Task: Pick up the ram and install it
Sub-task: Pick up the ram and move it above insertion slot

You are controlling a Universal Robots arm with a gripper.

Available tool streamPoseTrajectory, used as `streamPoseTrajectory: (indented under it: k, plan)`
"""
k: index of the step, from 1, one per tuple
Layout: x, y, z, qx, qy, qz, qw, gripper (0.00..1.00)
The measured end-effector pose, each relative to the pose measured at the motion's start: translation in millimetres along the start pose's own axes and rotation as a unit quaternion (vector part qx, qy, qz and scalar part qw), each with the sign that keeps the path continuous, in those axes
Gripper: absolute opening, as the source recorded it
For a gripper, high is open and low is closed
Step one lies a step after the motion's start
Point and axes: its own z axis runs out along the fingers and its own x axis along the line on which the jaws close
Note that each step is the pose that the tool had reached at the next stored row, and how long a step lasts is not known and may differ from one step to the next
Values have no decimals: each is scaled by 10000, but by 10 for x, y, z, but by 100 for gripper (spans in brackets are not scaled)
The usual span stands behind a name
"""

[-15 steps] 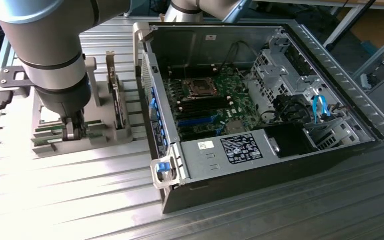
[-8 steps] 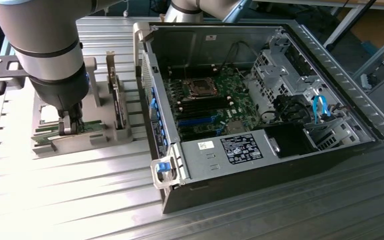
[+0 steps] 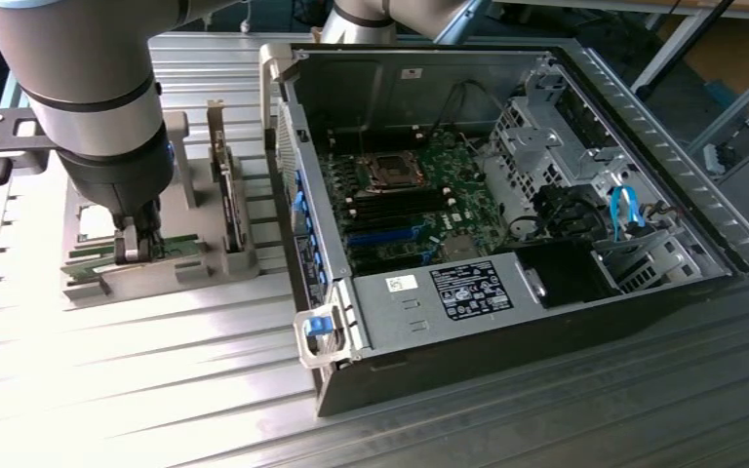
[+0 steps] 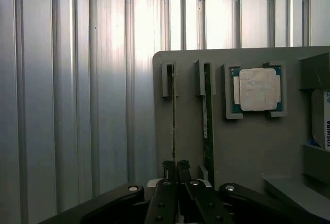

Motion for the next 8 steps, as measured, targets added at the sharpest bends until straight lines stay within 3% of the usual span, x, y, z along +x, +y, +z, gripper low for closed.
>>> streamPoseTrajectory:
  k: [8]
  plan:
    - [0,-3,-14,-1,-13,2,10000,12]
